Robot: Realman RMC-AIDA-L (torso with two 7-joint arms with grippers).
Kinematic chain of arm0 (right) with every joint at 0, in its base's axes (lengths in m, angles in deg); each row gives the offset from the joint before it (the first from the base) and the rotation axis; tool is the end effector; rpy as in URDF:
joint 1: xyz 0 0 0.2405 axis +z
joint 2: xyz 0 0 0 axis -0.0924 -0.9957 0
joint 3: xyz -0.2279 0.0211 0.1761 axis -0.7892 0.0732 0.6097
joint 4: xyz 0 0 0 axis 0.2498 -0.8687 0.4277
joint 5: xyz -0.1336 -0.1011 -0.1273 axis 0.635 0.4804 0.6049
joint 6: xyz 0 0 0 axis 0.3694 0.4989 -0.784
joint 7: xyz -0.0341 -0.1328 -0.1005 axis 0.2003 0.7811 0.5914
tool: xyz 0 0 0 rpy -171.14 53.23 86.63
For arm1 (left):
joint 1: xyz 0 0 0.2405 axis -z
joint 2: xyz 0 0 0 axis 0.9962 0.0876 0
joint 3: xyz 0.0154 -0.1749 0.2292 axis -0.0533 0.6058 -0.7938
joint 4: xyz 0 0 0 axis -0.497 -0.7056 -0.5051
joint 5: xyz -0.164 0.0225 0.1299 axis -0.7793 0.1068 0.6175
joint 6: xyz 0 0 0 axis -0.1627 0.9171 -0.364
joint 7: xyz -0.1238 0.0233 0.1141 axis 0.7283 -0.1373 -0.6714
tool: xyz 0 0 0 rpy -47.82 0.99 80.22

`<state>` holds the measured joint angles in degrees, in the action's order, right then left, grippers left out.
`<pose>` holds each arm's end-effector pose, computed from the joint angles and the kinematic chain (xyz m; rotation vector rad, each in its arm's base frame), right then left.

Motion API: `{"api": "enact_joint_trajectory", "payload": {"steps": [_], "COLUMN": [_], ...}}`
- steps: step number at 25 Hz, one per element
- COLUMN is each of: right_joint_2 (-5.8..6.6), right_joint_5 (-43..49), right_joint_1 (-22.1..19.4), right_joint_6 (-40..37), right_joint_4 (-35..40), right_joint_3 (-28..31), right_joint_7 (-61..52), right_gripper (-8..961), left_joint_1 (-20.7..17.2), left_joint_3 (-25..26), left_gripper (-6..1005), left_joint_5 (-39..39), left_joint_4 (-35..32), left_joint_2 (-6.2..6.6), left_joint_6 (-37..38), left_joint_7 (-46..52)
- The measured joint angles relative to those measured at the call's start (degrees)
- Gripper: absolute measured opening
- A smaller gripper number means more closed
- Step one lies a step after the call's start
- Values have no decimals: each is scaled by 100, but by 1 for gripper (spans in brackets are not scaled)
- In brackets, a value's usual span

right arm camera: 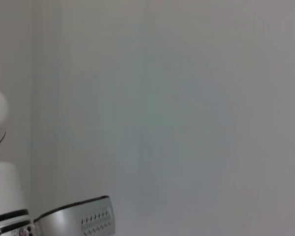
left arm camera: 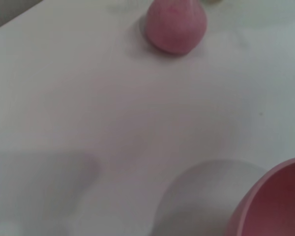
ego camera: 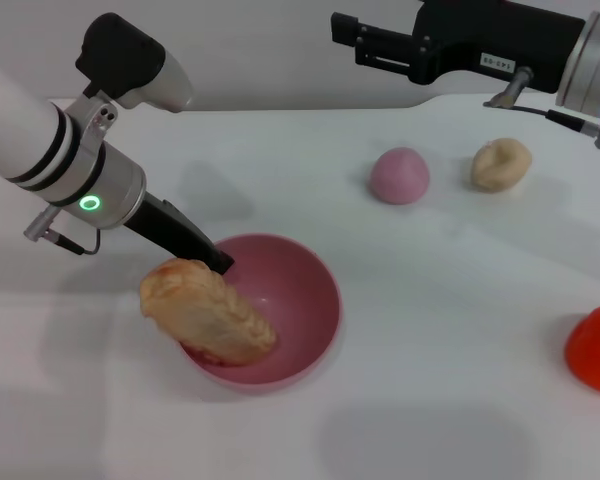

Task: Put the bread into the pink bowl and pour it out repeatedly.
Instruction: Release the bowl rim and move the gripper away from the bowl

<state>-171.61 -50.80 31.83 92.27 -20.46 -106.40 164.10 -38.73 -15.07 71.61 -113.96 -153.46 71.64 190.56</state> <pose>0.1468 0.4104 -0.0111 -2.4621 0.2251 0.8819 -0.2305 0.4228 -0.0656 -2.7412 -0.8849 0.3513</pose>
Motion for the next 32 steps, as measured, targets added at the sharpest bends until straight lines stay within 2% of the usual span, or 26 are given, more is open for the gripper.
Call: {"api": "enact_joint_trajectory", "payload": {"steps": [25, 32], "right_joint_2": [24, 27], "right_joint_5": [-100, -100], "right_joint_1": [48, 54], "right_joint_6": [-49, -53], "right_joint_4": [-150, -152], "right_joint_3": [126, 136], "right_joint_7": [3, 3], "right_gripper": [701, 701], "left_joint_1": [-19, -37], "left_joint_3": [-154, -160], "left_gripper": [90, 90], "left_joint_5": [80, 304], "left_joint_4": [30, 11], "left_joint_2": [-26, -59], "left_joint_6": [-155, -286], "left_joint_7": [68, 299]}}
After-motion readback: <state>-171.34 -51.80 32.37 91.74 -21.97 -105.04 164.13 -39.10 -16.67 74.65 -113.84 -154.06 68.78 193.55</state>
